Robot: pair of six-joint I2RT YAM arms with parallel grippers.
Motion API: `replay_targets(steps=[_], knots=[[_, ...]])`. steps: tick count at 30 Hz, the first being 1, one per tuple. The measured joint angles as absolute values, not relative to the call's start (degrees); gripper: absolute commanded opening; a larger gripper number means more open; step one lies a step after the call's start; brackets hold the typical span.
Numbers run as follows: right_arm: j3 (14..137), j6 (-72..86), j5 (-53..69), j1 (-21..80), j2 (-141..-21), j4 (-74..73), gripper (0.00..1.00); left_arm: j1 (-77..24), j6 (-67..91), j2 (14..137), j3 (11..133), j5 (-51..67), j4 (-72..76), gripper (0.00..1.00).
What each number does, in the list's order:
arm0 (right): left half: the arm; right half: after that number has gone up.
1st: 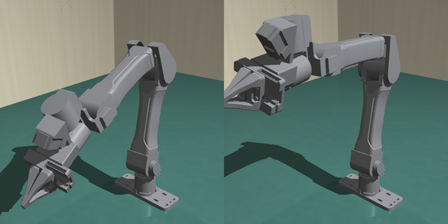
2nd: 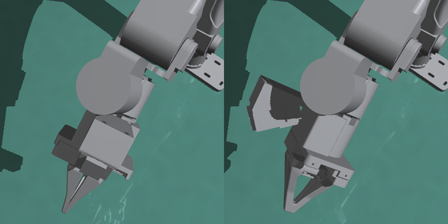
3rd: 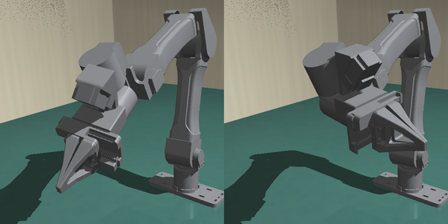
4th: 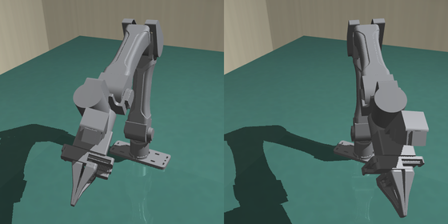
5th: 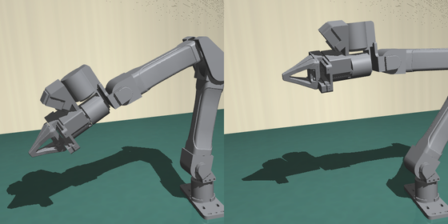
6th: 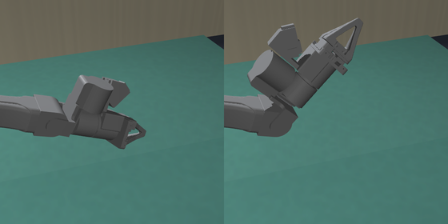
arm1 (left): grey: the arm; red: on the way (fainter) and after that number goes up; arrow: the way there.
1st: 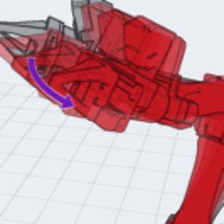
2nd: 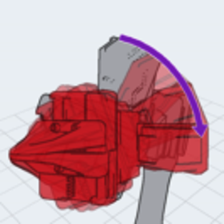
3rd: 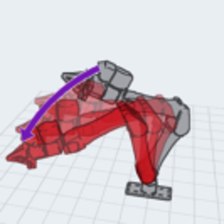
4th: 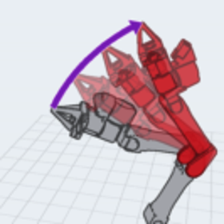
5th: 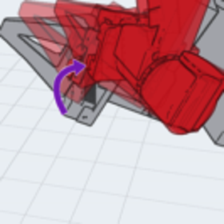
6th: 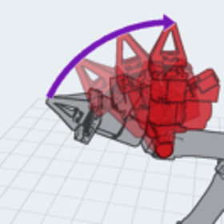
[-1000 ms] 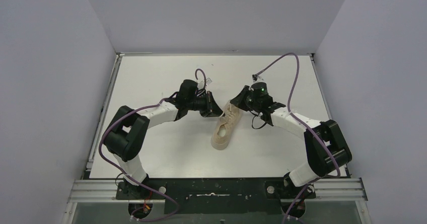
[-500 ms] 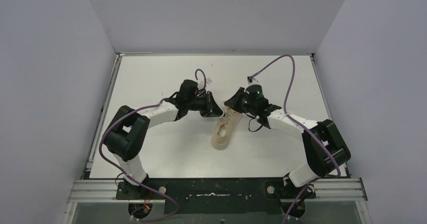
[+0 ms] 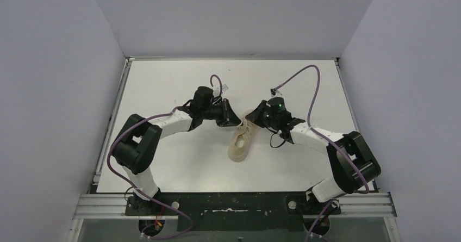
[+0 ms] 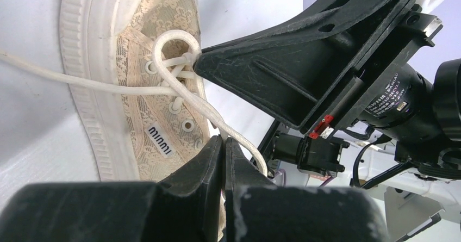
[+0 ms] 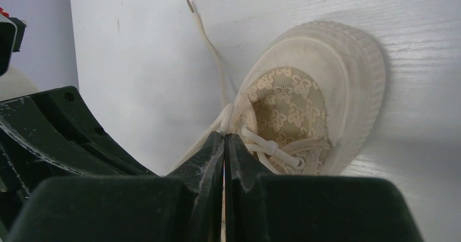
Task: Tie the shoes
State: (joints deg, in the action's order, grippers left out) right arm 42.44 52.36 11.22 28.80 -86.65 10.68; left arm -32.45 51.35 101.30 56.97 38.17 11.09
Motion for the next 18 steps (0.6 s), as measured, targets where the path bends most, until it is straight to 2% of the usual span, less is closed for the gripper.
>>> replay_targets(steps=[18], knots=[[38.81,61.23,6.02,28.69,-84.95,16.82,0.0,-31.92,62.0,102.48,51.96,37.3,20.73,0.0]])
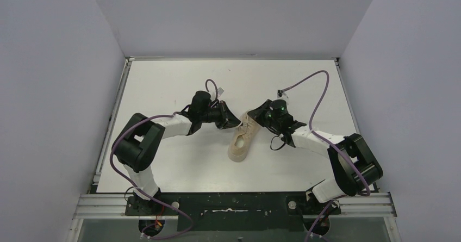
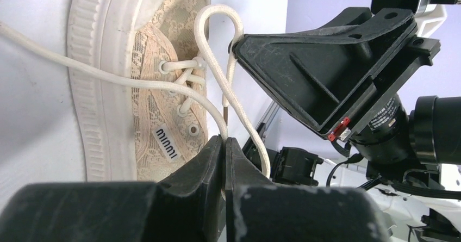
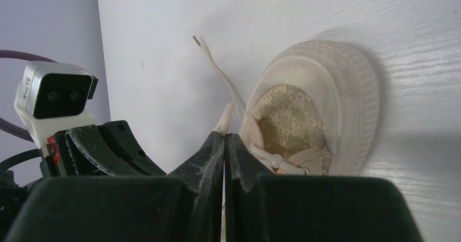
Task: Tie the shoes
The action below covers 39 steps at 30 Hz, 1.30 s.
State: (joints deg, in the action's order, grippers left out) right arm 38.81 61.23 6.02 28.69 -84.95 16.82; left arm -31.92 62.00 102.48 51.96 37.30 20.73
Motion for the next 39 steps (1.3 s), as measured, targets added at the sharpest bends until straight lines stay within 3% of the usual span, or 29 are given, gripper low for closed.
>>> replay_targets(steps=[39], knots=[[37.45,62.37,5.1,33.78,-82.72,12.36,0.0,-31.86,68.55,103.57,48.12,36.75,30.09,0.0]])
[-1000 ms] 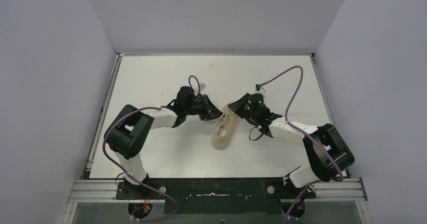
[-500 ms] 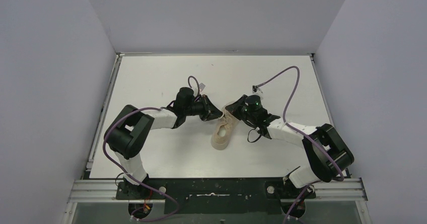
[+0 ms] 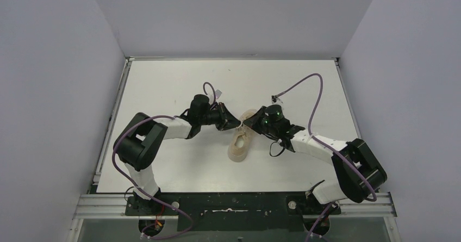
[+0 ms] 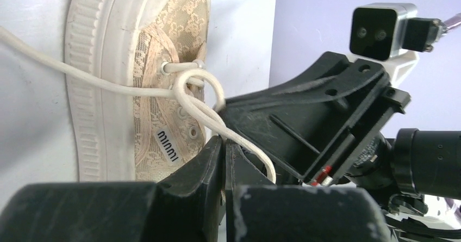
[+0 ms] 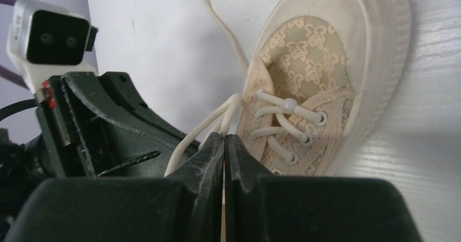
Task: Tie the shoes
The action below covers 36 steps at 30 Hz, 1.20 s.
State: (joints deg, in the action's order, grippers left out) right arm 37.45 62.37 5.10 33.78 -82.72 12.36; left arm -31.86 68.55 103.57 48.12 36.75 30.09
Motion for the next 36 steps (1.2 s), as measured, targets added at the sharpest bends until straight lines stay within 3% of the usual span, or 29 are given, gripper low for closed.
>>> replay_targets(steps=[10,24,28,33,36], knots=[[37.45,60.45,10.94,33.3,-79.53,7.07,0.0,-31.77,68.31,105.73,48.14,38.17,30.13,0.0],[44.51,53.47,14.02,31.42,-85.69,0.91,0.01,-31.59,68.34,106.17,48.25,38.81,31.29,0.0],[45.65,51.96,14.94,31.09,-86.24,-1.5,0.11,-31.22,68.38,106.37,48.53,39.11,31.57,0.0],[48.01,49.3,15.81,31.07,-86.24,-6.24,0.34,-30.89,68.6,107.83,49.78,39.53,31.99,0.0],[49.21,47.46,16.1,30.48,-86.24,-9.65,0.42,-30.65,68.71,107.96,49.78,39.72,32.08,0.0]])
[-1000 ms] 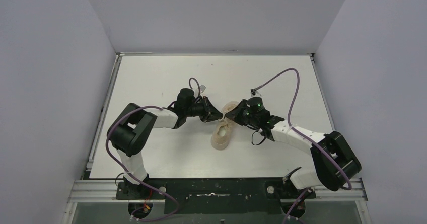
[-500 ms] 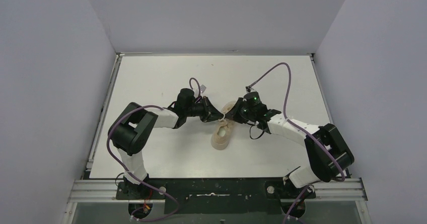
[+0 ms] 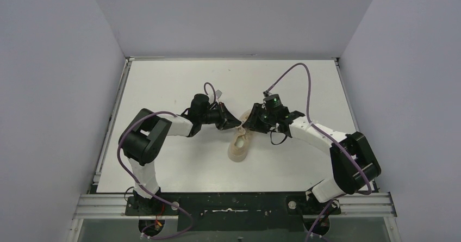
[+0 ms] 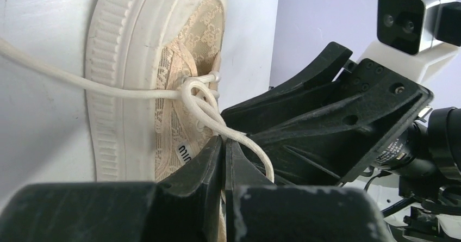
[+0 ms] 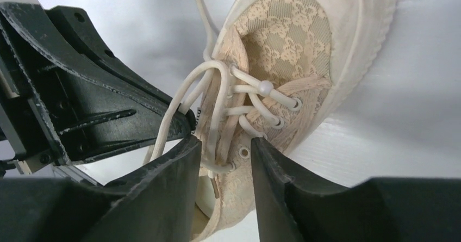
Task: Tie the shoes
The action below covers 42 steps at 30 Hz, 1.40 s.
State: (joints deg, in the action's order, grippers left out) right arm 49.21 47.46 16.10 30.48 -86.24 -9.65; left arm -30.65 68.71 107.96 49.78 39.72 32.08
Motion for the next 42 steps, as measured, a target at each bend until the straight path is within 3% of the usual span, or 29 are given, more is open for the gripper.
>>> replay_targets(steps=[2,12,33,38,42], knots=[[50.04,46.44,16.45,30.22,-86.13,-11.94,0.43,-30.63,68.71,108.29,49.78,39.7,32.25,0.0],[49.28,40.47,18.92,30.22,-78.15,-16.45,0.28,-30.55,68.75,108.99,49.78,39.77,32.42,0.0],[48.66,39.18,18.81,34.59,-83.4,-14.61,0.25,-30.26,68.88,108.97,49.78,40.03,32.84,0.0],[48.6,39.16,18.48,34.68,-84.79,-13.85,0.18,-30.26,68.93,108.97,49.78,40.4,32.86,0.0],[48.6,39.16,18.2,35.0,-85.78,-13.45,0.05,-30.26,69.06,108.97,49.78,40.66,32.86,0.0]])
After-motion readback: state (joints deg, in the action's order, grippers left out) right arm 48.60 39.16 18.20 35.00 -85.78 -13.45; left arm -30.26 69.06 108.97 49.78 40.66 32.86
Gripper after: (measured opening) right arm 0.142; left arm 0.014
